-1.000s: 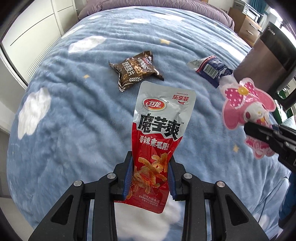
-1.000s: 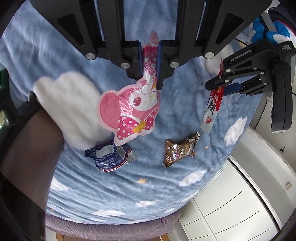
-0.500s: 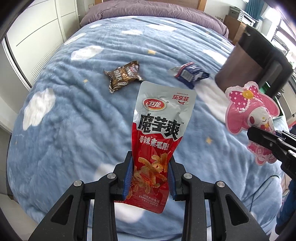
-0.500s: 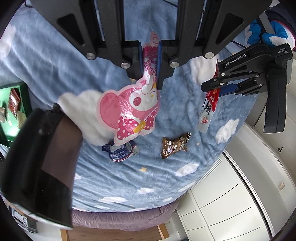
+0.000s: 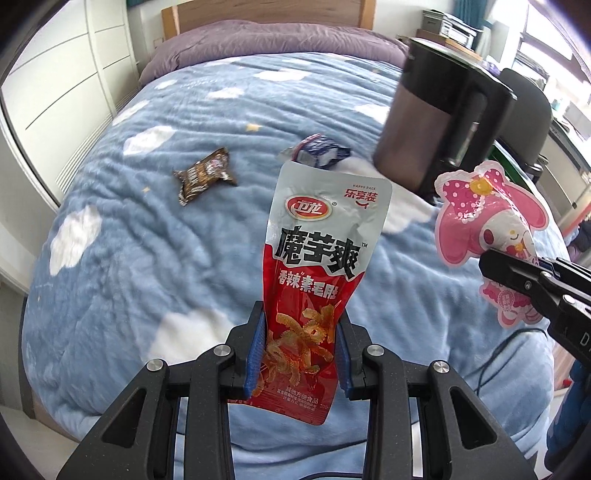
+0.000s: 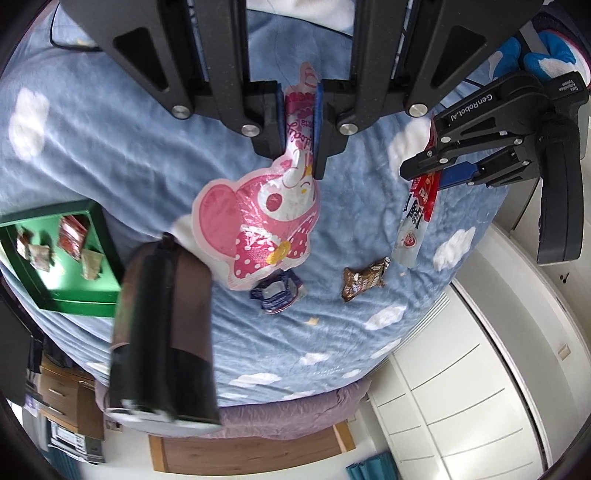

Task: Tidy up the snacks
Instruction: 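Lift both held bags and carry them toward the kettle and green tray, then carry the red konjac bag and pink My Melody bag past the kettle over the green tray, then lower both bags into the green tray and open both grippers, then withdraw both grippers from the tray back toward the remaining snacks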

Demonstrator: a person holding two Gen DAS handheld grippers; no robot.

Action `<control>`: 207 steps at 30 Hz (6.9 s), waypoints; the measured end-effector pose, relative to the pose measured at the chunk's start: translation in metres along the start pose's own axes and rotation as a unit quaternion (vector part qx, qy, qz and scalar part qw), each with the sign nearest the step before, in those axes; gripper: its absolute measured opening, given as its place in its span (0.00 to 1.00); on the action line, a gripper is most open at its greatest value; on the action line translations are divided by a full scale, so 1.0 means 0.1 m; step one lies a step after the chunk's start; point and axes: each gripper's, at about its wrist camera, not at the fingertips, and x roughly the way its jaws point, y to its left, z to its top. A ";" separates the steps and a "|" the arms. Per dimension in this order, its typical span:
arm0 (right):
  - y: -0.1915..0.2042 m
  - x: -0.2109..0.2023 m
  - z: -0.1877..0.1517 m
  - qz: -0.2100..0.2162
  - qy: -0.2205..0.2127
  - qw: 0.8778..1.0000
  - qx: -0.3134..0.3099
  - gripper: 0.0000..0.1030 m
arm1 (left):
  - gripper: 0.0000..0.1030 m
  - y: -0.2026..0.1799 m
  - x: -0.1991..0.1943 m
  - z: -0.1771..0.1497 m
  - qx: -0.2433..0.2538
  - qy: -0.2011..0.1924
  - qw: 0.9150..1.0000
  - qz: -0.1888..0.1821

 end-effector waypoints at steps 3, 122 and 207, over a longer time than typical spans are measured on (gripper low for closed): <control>-0.11 -0.09 -0.06 -0.002 -0.007 1.000 0.010 0.00 | 0.28 -0.12 -0.04 -0.01 0.011 -0.004 1.000 0.002; -4.24 0.45 0.71 -0.121 -0.068 0.972 0.188 0.00 | 0.31 -3.52 1.72 1.56 0.225 -0.049 0.973 -0.020; -3.02 -0.68 0.48 -0.110 -0.083 0.983 0.120 0.16 | 0.47 -2.86 -0.11 1.14 0.162 -0.154 0.972 -0.071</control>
